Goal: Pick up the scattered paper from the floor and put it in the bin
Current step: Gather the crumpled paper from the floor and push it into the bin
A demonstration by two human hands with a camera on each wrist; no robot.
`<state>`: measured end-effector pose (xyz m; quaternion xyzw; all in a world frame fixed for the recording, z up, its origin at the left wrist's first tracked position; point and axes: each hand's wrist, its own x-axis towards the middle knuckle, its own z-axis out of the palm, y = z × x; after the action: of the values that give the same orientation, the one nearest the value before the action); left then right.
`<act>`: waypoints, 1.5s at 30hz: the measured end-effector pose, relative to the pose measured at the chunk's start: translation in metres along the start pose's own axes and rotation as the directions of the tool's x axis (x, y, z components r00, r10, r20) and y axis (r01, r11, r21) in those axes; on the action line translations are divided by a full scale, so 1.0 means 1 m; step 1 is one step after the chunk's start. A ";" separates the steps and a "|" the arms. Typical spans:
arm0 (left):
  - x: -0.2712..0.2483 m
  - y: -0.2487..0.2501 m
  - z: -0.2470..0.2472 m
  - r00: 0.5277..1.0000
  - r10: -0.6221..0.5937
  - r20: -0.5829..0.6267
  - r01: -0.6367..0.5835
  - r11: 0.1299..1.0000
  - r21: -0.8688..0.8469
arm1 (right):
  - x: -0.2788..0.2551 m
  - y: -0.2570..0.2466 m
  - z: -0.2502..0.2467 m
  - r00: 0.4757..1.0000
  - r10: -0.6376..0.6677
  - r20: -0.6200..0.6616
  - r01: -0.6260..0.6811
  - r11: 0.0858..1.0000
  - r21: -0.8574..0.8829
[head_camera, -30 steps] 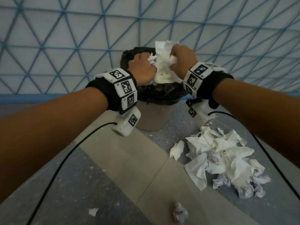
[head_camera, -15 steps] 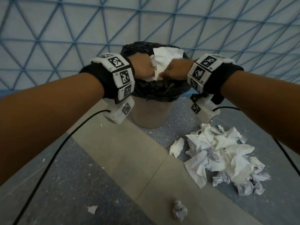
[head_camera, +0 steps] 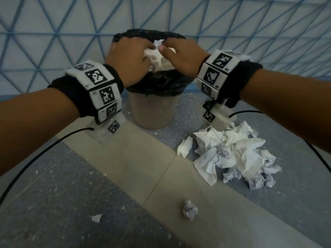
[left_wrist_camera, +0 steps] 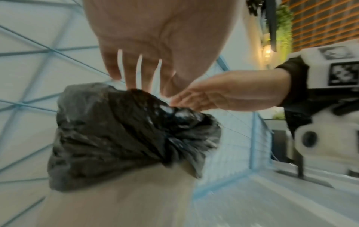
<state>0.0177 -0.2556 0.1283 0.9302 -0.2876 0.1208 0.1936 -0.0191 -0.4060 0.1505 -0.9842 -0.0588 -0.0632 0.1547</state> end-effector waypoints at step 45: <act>-0.082 0.118 0.222 0.795 0.180 0.580 -0.032 0.966 -0.256 | -0.189 0.162 0.155 0.804 0.520 0.287 -0.558 0.828 0.062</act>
<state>-0.0916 -0.4001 -0.0639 0.8736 -0.3979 -0.2025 0.1934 -0.1672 -0.5291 -0.0707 -0.9460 0.1996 0.1164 0.2275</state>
